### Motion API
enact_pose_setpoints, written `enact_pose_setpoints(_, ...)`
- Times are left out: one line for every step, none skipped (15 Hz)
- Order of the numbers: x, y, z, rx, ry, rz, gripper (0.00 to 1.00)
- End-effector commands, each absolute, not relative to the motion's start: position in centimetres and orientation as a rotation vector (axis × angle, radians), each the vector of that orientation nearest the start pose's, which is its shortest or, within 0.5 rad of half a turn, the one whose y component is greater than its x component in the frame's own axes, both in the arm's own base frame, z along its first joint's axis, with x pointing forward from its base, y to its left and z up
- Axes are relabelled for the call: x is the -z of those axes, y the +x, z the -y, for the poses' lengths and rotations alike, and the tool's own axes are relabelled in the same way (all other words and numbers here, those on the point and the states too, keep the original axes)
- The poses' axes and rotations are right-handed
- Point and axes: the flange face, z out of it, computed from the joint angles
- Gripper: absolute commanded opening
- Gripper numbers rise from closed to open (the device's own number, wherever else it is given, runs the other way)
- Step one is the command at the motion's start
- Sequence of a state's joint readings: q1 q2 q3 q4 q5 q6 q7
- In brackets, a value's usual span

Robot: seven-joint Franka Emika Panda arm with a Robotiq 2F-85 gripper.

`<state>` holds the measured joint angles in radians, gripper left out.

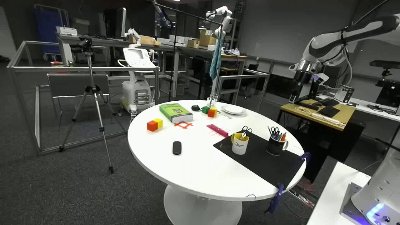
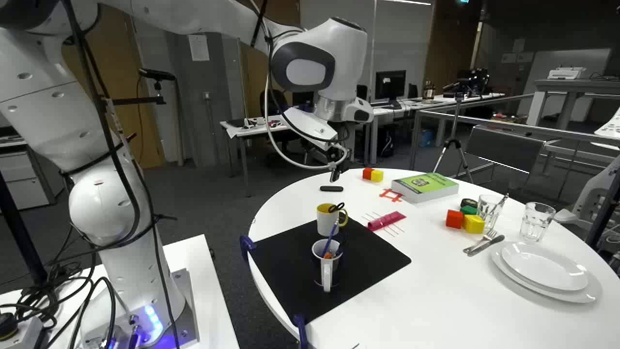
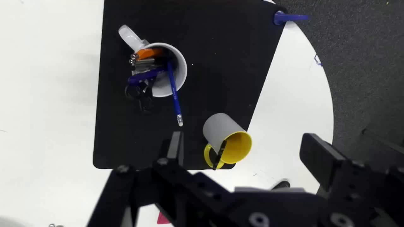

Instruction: Move the scissors from the right cup to the left cup

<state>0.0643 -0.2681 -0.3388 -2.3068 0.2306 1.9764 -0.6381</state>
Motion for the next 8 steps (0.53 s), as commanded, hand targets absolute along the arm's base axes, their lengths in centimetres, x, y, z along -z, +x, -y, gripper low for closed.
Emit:
enact_pose_setpoints(-44.38,44.5,11.5,0.08,-2.811,0.394,1.0)
enact_pose_setpoints(-44.4,44.51,11.5,0.08,-2.811,0.394,1.0)
enact_pose_setpoints(-44.4,44.51,11.5,0.08,-2.811,0.394,1.0)
enact_pose_setpoints(-44.4,44.51,11.5,0.08,-2.811,0.394,1.0)
enact_pose_setpoints(-44.4,44.51,11.5,0.08,-2.811,0.394,1.0)
enact_pose_setpoints(-44.4,44.51,11.5,0.08,-2.811,0.394,1.0)
enact_pose_setpoints(-44.4,44.51,11.5,0.08,-2.811,0.394,1.0)
enact_pose_setpoints(-44.34,44.96,11.74,0.094,-2.807,0.376,1.0)
